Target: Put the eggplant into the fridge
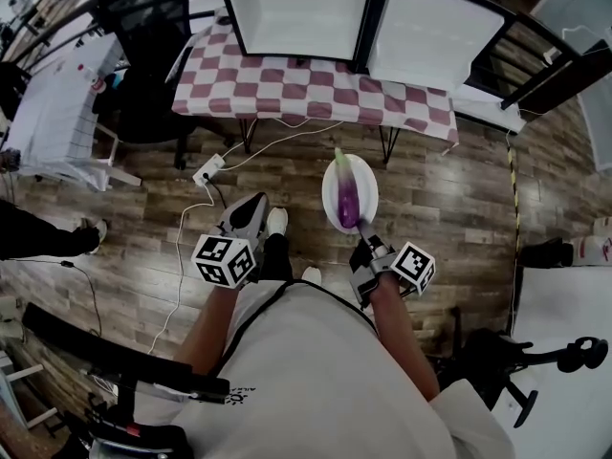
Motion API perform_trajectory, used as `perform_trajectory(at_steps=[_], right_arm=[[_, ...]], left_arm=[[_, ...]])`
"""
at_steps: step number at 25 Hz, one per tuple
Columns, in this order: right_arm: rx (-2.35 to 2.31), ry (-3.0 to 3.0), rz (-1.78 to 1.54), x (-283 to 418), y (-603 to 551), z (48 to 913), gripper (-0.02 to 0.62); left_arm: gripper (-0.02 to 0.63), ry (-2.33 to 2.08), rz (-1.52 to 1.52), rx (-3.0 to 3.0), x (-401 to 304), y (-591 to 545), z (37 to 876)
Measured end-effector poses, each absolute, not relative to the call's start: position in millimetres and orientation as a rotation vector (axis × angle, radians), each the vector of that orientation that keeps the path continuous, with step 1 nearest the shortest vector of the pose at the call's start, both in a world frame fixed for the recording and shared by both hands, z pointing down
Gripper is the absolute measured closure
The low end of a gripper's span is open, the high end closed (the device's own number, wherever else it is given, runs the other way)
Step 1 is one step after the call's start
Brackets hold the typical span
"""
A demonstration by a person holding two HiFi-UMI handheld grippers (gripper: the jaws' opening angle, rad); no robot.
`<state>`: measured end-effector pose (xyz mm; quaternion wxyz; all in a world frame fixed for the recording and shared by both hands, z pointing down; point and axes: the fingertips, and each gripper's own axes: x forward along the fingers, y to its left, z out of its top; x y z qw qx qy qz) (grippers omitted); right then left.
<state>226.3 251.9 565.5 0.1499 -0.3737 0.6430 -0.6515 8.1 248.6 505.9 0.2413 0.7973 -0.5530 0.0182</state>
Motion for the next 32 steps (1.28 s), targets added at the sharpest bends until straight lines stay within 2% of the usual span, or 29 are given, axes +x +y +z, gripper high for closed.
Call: perform_trajectory(at_steps=[32], right_arm=[[-1.195, 1.78, -1.753, 91, 26, 542, 0.571]], left_arm=[[0.603, -1.219, 0.075, 2.328, -106, -21, 503]])
